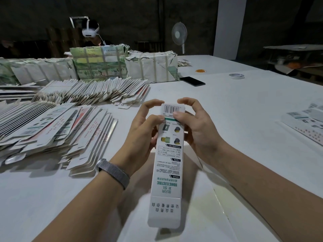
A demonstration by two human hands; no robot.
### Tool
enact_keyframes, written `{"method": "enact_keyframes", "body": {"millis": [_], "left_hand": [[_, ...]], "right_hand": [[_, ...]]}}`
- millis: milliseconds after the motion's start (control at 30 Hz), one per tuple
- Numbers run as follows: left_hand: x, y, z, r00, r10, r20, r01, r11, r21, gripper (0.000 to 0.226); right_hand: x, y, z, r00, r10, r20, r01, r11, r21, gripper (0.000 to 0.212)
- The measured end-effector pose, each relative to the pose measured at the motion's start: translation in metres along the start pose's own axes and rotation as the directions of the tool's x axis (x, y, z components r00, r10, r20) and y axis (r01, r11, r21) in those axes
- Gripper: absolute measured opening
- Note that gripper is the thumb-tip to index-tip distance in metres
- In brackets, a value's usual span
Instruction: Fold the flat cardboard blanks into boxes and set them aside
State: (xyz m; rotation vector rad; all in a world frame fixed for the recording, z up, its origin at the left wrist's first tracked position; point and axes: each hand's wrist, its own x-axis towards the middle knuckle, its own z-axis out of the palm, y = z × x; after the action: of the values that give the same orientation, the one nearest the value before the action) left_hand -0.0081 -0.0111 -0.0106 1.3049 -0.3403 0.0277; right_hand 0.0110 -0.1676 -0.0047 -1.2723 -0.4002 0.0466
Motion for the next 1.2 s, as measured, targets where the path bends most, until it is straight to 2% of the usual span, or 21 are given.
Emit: {"method": "enact_keyframes", "body": {"millis": [167,600,767,900,967,1067,1200], "left_hand": [[0.001,0.000,0.003,1.000,0.001,-0.031,-0.001,1.000,0.022,0.026],[0.000,0.001,0.006,0.998,0.019,-0.061,-0.016,0.999,0.049,0.026],[0.000,-0.001,0.004,0.999,0.014,-0.038,-0.011,0.998,0.069,0.028],[0.003,-0.004,0.003,0.995,0.044,-0.093,-0.037,0.997,0.073,0.027],[0.004,-0.005,0.002,0.991,0.068,-0.115,-0.058,0.995,0.084,0.026],[0.004,-0.007,0.002,0.987,0.109,-0.118,-0.097,0.990,0.105,0.023],[0.005,-0.006,-0.001,0.974,0.119,-0.195,-0.096,0.988,0.124,0.021]], "right_hand": [[0.000,0.000,0.000,0.999,-0.035,-0.012,0.035,0.999,-0.015,0.018],[0.000,0.000,-0.001,0.999,-0.018,-0.050,0.017,1.000,-0.026,0.012],[0.002,-0.004,-0.005,0.998,-0.033,-0.058,0.029,0.997,-0.073,0.014],[0.001,-0.002,-0.001,0.990,-0.077,-0.115,0.056,0.983,-0.175,0.011],[0.001,-0.002,-0.001,0.988,-0.091,-0.125,0.048,0.948,-0.314,0.017],[-0.001,0.000,0.000,0.994,-0.063,-0.092,0.014,0.888,-0.460,0.046],[-0.008,0.003,0.007,0.994,-0.111,0.001,0.088,0.777,-0.623,0.069]]}}
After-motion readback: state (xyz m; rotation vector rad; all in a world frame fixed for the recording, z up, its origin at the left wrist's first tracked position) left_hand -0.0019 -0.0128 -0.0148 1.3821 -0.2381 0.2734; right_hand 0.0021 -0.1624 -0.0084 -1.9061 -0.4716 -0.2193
